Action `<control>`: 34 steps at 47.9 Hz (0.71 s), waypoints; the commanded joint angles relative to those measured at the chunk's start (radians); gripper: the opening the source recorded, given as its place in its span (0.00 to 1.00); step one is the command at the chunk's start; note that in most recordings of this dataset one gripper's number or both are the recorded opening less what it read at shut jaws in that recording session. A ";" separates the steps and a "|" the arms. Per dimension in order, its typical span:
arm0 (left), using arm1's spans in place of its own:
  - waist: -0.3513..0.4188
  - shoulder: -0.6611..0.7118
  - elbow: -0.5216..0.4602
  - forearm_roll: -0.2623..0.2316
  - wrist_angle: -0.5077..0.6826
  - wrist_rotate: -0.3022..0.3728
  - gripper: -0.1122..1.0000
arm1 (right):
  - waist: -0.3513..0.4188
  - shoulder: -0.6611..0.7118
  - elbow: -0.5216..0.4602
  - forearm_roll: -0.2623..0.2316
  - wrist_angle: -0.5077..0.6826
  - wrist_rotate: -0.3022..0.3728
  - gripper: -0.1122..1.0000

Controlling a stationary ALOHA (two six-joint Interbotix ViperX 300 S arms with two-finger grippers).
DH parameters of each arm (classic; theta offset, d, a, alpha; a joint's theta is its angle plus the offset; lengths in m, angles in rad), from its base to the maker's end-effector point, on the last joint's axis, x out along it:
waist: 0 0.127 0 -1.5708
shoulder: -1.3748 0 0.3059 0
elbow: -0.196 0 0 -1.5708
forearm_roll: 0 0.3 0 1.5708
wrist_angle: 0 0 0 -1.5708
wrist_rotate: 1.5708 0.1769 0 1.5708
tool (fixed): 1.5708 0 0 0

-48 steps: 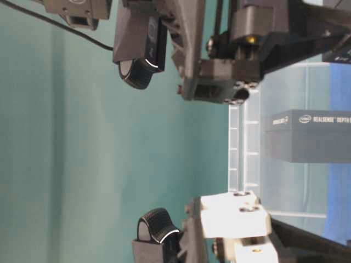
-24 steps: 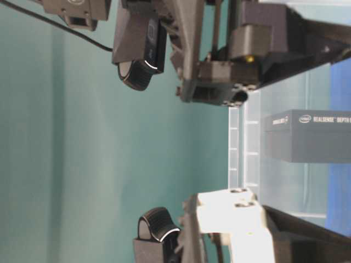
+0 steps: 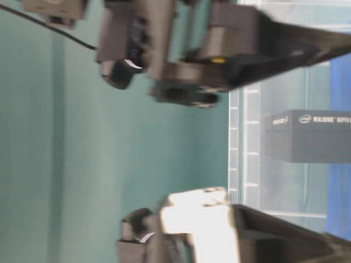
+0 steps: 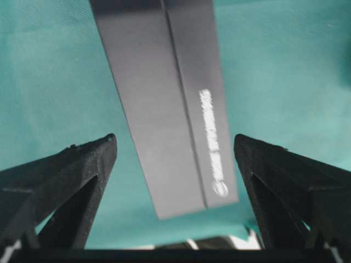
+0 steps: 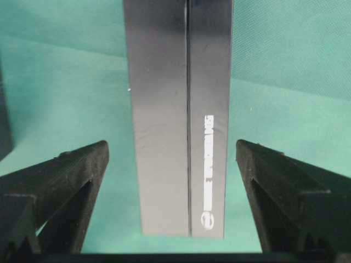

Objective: Take the box out of the case with both arms.
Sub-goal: 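Open both grippers to release the boxes and lift away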

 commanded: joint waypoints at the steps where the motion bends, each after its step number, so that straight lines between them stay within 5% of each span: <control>1: -0.005 -0.046 -0.052 -0.002 0.026 -0.002 0.92 | 0.005 -0.054 -0.043 -0.005 0.032 0.000 0.92; 18: 0.003 -0.138 -0.196 0.012 0.316 0.002 0.92 | -0.003 -0.110 -0.216 -0.025 0.276 -0.071 0.92; 34: 0.029 -0.169 -0.328 0.012 0.453 0.051 0.91 | -0.017 -0.109 -0.370 -0.049 0.430 -0.130 0.92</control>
